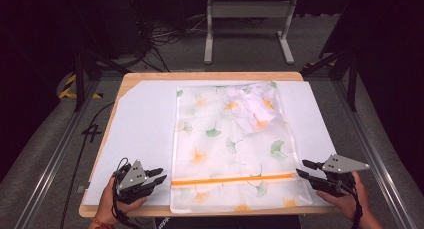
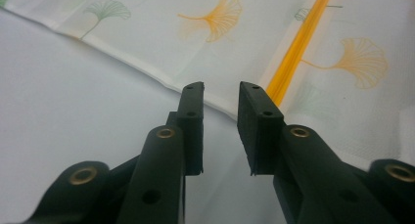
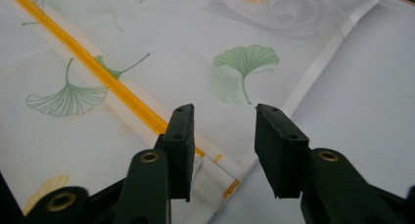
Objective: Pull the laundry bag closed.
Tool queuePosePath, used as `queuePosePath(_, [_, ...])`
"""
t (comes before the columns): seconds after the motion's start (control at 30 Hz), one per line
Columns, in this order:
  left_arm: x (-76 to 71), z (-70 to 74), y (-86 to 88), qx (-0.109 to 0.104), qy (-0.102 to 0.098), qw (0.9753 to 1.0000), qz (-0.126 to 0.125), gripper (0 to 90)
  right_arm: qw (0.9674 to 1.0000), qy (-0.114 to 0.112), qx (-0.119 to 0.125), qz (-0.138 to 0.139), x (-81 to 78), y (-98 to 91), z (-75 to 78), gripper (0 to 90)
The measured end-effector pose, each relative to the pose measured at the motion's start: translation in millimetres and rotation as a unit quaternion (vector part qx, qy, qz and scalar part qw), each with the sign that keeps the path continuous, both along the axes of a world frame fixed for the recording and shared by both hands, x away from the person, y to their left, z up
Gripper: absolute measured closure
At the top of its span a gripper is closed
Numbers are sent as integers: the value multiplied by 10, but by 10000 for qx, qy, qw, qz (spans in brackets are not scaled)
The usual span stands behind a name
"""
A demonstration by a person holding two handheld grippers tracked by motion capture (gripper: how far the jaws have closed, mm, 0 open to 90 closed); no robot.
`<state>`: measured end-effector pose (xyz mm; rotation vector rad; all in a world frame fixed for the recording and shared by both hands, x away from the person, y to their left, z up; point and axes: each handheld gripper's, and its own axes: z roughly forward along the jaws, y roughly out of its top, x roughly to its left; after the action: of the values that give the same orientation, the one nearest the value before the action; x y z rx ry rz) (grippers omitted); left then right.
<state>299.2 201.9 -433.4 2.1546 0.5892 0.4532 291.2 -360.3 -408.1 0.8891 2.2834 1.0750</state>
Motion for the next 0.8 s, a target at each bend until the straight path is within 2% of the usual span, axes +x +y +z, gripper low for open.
queuePosePath(0.1, [19, 8, 25, -26, -34, 10000, 70, 656, 9999, -59, 19, -95, 29, -14, 20, 529])
queuePosePath(0.23, [68, 30, 85, -53, -177, 9994, 303, 573, 9997, -161, 30, -168, 72, -24, 38, 459])
queuePosePath(0.37, [96, 26, 128, -60, -193, 9990, 400, 547, 9995, -243, 4, -217, 116, -24, 51, 401])
queuePosePath(0.43, [114, 27, 154, -39, -211, 9987, 471, 489, 9991, -322, -3, -264, 161, -31, 59, 354])
queuePosePath(0.63, [168, 6, 254, -77, -269, 9968, 751, 377, 9986, -431, 45, -302, 279, -70, 54, 292])
queuePosePath(0.8, [211, -18, 382, -206, -279, 9945, 989, 302, 9975, -547, 64, -436, 364, -137, 36, 251])
